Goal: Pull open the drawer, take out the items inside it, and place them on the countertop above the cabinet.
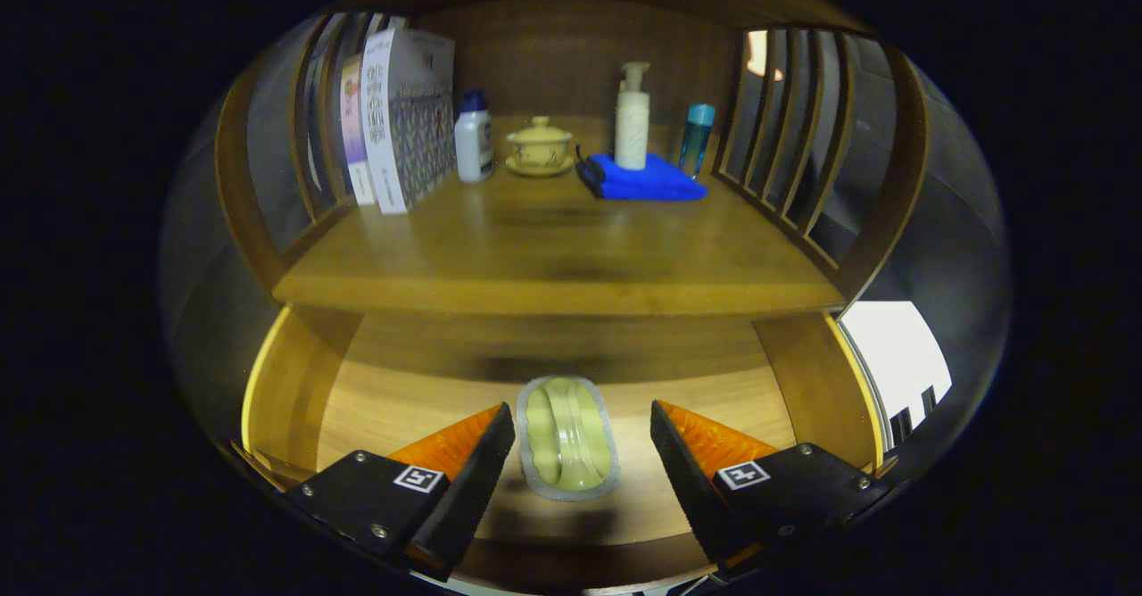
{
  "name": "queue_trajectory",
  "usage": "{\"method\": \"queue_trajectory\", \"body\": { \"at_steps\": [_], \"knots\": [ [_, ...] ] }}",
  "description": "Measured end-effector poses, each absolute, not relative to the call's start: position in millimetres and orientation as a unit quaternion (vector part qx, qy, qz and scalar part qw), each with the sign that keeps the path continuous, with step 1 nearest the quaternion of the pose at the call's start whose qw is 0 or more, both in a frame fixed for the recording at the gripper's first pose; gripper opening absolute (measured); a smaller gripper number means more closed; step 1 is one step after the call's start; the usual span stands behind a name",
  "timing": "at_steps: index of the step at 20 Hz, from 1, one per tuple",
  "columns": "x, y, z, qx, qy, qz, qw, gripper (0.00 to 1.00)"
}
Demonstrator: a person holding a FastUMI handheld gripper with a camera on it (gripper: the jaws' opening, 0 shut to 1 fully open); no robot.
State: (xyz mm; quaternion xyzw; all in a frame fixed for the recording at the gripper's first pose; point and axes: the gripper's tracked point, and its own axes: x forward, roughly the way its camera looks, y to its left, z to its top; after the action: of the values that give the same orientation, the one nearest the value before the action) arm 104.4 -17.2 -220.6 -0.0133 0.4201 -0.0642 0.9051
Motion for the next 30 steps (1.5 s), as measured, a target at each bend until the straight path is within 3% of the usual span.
{"method": "queue_trajectory", "body": {
  "at_steps": [8, 12, 15, 21, 30],
  "knots": [
    [106.5, -22.8, -261.0, -0.063, 0.474, -0.049, 0.877, 0.81],
    [103.9, -21.1, -271.6, -0.047, 0.48, -0.041, 0.875, 0.55],
    [97.0, -21.5, -270.3, -0.038, 0.467, -0.04, 0.882, 0.24],
    [84.0, -22.7, -257.3, -0.052, 0.437, -0.049, 0.896, 0.1],
    [84.9, -35.0, -179.0, 0.008, 0.344, -0.093, 0.934, 0.1]
  ]
}}
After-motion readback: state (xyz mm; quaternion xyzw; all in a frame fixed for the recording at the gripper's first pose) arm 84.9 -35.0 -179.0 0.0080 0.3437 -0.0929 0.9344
